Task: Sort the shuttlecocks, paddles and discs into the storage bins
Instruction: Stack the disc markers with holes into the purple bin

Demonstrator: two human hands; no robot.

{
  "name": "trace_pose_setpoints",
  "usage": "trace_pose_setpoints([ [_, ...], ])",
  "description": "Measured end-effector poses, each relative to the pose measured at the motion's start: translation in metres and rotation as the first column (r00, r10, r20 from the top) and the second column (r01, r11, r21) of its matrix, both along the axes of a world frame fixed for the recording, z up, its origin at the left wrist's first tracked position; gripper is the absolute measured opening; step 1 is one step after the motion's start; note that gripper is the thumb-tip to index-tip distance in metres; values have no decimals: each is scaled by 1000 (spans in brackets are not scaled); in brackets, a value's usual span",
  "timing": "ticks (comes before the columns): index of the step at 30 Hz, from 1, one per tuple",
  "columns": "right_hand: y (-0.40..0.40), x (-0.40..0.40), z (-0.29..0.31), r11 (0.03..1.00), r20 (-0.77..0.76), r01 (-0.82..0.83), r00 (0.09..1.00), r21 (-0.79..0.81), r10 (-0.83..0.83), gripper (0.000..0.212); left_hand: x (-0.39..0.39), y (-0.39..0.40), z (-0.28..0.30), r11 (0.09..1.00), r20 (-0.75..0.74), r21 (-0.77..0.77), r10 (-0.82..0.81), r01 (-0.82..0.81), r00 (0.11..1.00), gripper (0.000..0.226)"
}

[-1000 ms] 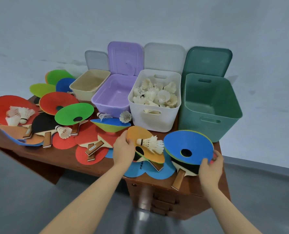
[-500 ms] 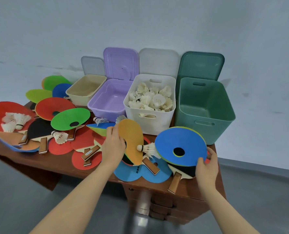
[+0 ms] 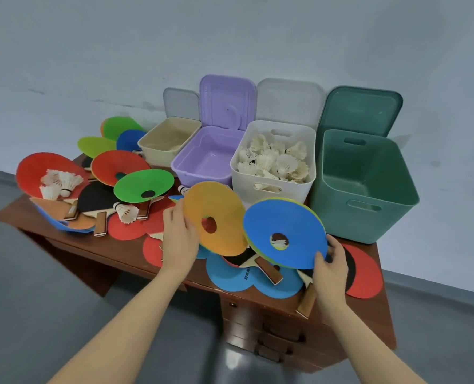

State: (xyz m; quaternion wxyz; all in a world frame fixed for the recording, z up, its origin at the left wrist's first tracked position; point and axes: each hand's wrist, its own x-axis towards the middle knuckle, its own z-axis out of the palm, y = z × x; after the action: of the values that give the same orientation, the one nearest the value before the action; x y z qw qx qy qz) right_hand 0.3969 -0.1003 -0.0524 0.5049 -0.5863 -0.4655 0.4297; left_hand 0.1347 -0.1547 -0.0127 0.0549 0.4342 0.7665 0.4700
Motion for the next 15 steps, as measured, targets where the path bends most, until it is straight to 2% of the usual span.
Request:
trace_pose_setpoints([
  [5,-3,-46,2,993,59,-121,991,2,121,42,2,-5,-7,996,209,-45,-69,80,976,41],
  [11,-5,-74,-5,989,144,-141,979,-34,144,36,-2,-4,-3,985,317,22,-172,174,933,32],
  [15,2,-83,-6,985,208,-165,963,-43,170,37,-14,0,-4,977,361,29,-207,211,909,37],
])
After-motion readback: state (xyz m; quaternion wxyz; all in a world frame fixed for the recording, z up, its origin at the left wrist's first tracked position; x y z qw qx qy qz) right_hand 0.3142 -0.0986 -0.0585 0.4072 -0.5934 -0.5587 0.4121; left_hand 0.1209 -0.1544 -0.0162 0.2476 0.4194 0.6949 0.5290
